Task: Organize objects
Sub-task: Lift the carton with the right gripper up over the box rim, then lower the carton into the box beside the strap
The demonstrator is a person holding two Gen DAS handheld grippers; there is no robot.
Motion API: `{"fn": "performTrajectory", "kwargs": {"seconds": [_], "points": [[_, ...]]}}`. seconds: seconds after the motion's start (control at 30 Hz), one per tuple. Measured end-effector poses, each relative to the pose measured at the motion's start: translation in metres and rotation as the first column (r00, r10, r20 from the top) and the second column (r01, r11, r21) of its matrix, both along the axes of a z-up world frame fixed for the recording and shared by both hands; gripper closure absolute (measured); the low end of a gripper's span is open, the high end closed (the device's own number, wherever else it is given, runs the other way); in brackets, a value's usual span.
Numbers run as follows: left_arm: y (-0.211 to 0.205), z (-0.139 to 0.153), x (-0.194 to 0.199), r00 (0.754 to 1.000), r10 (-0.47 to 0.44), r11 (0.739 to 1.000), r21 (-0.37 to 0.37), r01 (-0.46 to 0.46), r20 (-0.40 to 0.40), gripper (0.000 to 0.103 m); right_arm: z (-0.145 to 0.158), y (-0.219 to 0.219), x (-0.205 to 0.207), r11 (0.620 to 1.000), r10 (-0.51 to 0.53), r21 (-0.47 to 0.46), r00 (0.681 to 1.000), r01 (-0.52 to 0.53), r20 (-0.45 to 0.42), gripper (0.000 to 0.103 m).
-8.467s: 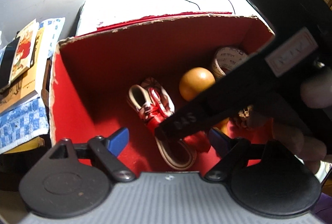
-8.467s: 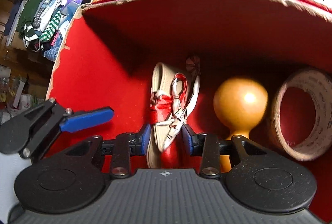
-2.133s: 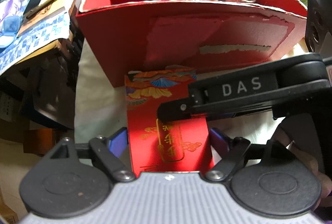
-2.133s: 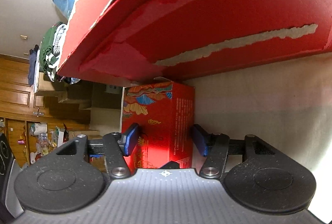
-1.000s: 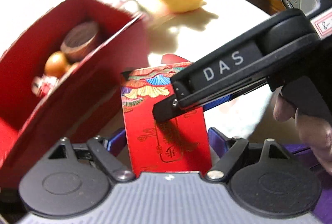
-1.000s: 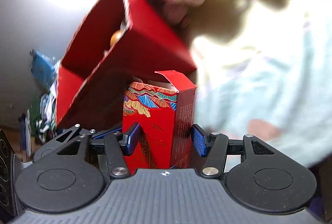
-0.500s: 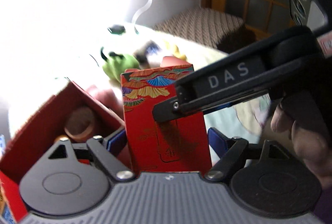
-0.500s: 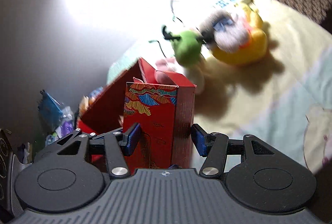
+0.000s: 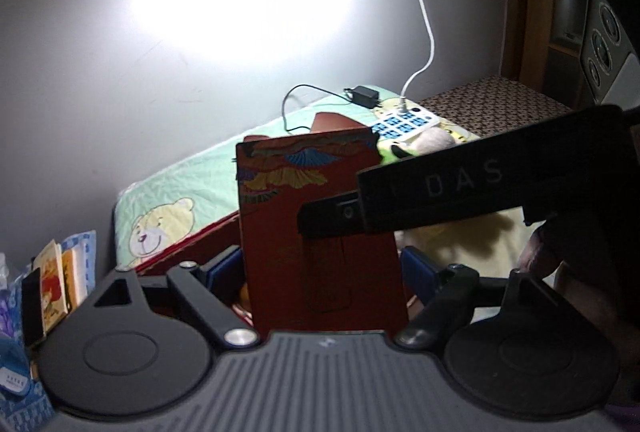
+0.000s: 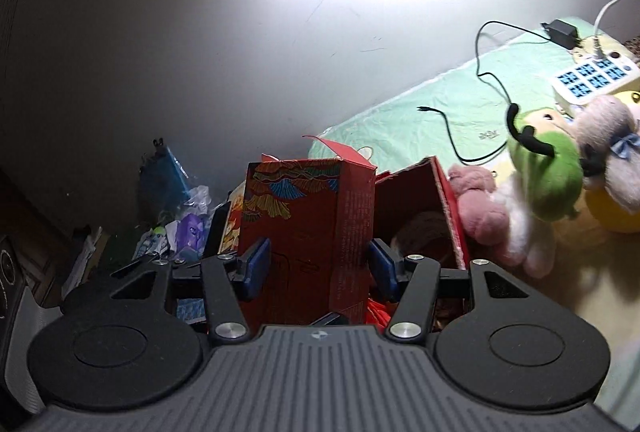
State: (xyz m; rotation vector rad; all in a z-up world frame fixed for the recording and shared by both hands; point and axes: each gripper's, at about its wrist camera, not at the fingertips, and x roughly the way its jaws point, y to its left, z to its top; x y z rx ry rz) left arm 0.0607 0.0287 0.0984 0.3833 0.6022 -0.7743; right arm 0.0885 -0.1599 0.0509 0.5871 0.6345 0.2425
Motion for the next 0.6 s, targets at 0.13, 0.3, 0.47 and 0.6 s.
{"fn": "performTrajectory", "kwargs": {"seconds": [0.13, 0.3, 0.47, 0.6], "points": [[0.014, -0.01, 0.024, 0.994, 0.101, 0.995, -0.009, -0.101, -0.033, 0.021, -0.007, 0.023, 0.032, 0.996, 0.082, -0.025, 0.997, -0.082, -0.008, 0.046], [0.03, -0.03, 0.05, 0.975, 0.196, 0.981, 0.016, -0.195, -0.103, 0.021, -0.027, 0.046, 0.065, 0.983, 0.173, -0.061, 0.984, -0.176, -0.047, 0.046], [0.041, -0.053, 0.067, 0.952, 0.265, 0.964, 0.06, -0.259, -0.156, 0.021, -0.051, 0.059, 0.092, 0.964, 0.257, -0.033, 0.958, -0.263, -0.124, 0.046], [0.045, -0.07, 0.073, 0.93, 0.311, 0.949, 0.115, -0.293, -0.196, 0.021, -0.067, 0.068, 0.11, 0.94, 0.333, -0.008, 0.922, -0.342, -0.198, 0.046]]}}
